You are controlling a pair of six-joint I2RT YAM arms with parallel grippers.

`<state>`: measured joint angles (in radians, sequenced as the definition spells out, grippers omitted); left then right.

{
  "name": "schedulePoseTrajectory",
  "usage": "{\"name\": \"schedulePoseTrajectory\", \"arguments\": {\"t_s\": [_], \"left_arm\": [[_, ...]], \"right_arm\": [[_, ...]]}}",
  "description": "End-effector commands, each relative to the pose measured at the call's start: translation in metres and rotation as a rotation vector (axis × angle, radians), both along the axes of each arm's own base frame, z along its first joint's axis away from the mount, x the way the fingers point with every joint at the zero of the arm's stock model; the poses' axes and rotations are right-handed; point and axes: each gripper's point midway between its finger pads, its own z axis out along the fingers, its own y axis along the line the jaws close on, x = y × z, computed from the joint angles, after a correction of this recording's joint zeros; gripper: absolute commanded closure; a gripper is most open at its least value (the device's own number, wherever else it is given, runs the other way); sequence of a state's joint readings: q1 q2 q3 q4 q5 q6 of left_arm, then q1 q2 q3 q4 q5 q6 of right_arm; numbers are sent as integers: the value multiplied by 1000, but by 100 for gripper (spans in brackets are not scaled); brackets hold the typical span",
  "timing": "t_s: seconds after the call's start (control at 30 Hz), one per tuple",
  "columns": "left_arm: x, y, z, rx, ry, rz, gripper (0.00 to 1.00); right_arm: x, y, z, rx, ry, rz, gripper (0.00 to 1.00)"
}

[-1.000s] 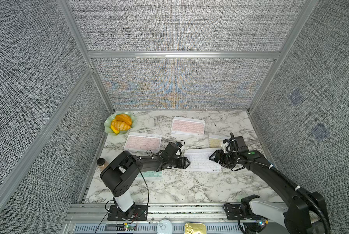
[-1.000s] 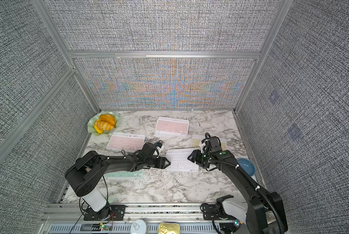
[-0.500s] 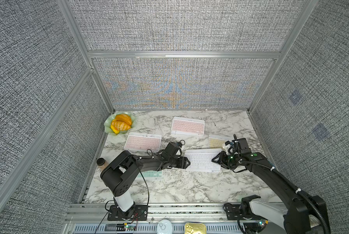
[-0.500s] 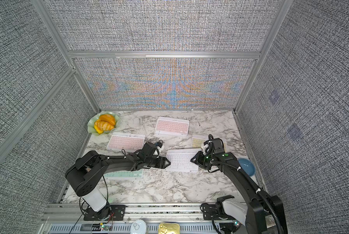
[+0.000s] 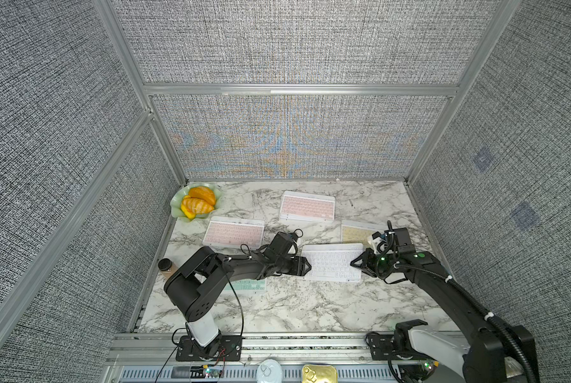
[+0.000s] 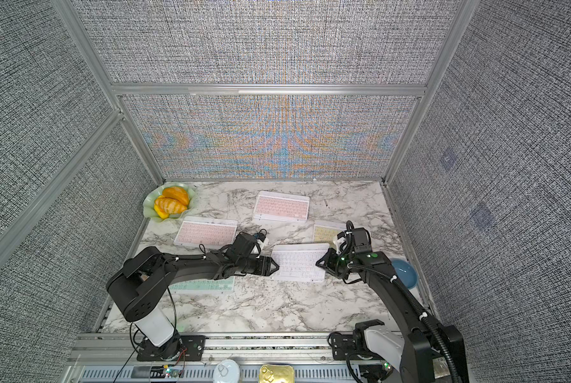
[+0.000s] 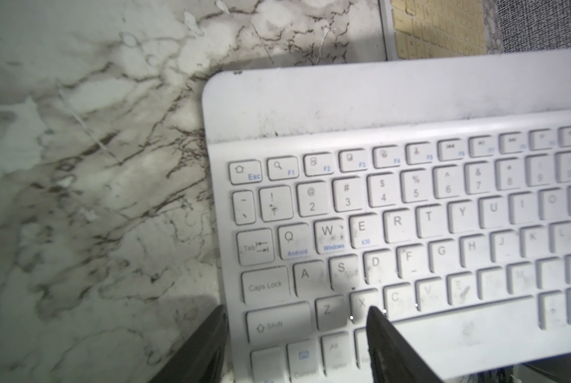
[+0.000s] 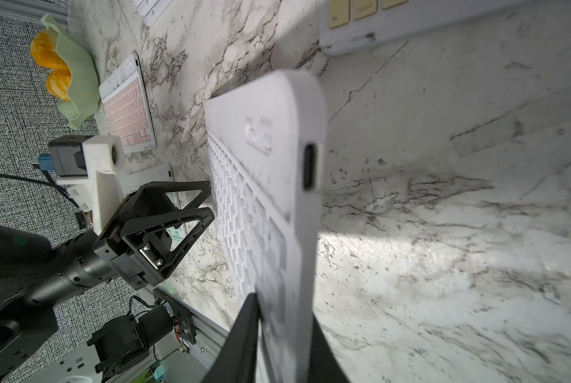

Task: Stack the numeric keypads
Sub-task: Pick up the numeric keypad from the center of the board, then place the numeric keypad at the numeric keypad.

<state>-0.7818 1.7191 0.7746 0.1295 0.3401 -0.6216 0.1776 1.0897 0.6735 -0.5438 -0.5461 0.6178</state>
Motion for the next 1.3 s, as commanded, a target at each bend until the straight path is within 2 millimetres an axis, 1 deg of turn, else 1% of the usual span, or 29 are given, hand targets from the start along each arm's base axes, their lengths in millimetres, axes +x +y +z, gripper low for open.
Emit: {"name": "schedulePoseTrajectory", "arguments": {"t_s": [0.0,0.07,0.17,0.27,0.3,0.37,0.43,0.53,0.6,0.73,0.77,0.8,0.9,1.0,1.13,1.27], "left_arm": [[-17,26,-25,137,105,34,32],[-14,24,-19,129,99,37,32],[-5,19,-2,101,77,47,32],[11,17,24,68,40,65,32],[18,18,36,56,23,73,32],[32,24,57,44,-7,98,32],[49,36,77,45,-28,145,32],[72,57,99,64,-55,207,31],[84,69,108,90,-69,240,31],[105,84,121,103,-93,285,31],[109,87,123,102,-95,298,31],[113,91,125,100,-102,310,31],[123,99,127,92,-109,347,31],[131,105,129,78,-115,374,31],[139,112,123,102,-110,381,31],[145,117,120,114,-107,387,31]], "right_arm": [[-2,4,1,32,1,12,100],[-2,5,2,43,0,9,100],[3,7,12,64,-25,5,100],[11,12,29,111,-61,7,100],[14,14,36,127,-74,7,100],[22,17,49,154,-101,8,100],[31,21,64,190,-137,13,100],[48,28,86,247,-191,15,100],[63,31,99,282,-240,11,100],[103,39,122,333,-327,10,100],[110,41,120,335,-330,12,100],[122,41,131,333,-369,15,100],[151,44,136,335,-417,16,100],[183,49,134,326,-436,25,100],[224,57,126,322,-441,61,100],[255,64,113,343,-421,91,100]]}}
